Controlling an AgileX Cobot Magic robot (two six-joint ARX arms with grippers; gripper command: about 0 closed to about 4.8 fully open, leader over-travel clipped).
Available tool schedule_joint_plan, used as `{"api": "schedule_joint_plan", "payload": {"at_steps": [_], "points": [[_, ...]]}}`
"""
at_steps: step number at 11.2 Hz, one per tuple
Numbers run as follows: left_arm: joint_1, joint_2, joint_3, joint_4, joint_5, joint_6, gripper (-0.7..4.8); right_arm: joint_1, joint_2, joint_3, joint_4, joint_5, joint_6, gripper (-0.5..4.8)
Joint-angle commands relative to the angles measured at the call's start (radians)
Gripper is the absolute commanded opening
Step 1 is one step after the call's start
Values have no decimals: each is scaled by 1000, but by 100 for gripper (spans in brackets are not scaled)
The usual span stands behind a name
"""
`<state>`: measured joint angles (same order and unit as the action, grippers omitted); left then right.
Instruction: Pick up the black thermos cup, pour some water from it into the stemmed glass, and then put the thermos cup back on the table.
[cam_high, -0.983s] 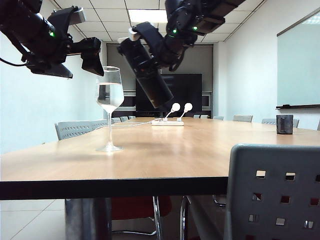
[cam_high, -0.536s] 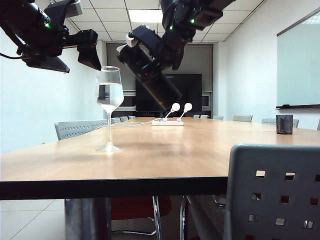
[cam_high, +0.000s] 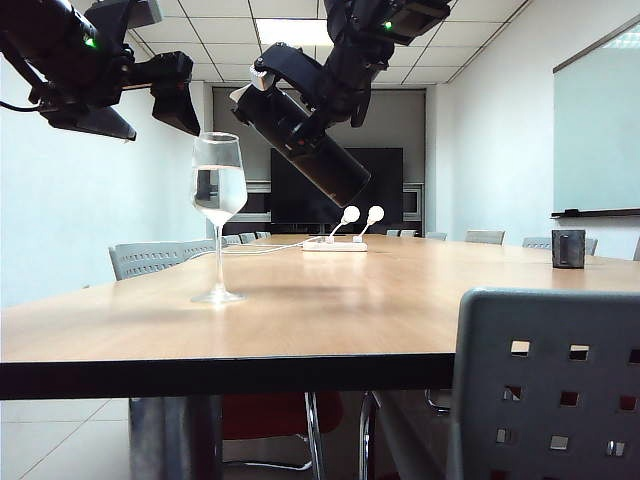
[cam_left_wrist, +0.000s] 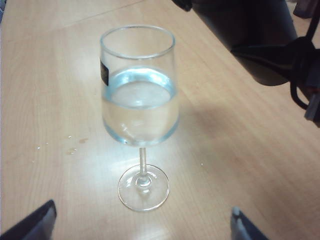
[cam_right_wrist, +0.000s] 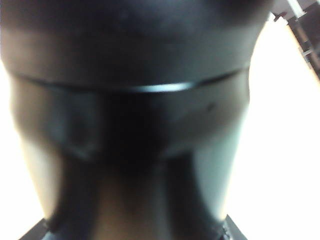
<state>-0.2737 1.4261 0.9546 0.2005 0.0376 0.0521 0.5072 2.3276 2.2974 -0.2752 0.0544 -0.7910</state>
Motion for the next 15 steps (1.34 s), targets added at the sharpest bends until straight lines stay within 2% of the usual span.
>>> {"api": "schedule_joint_plan", "payload": {"at_steps": [1,3,4,8,15], "points": [[0,-8,2,-5,0,1,479,3,-26,13,77,42,-106,198],[0,-8,2,-12,0,1,479,6,-26,13,99,49,-186,198],[0,-8,2,1,-37,1,479,6,-26,13,123,50,-186,198],[0,-6,3,69,-45,1,479,7,-26,13,122,59,-221,197],[0,-6,2,39,-41,0,479,14,-25,13,130,60,-343,197]]}}
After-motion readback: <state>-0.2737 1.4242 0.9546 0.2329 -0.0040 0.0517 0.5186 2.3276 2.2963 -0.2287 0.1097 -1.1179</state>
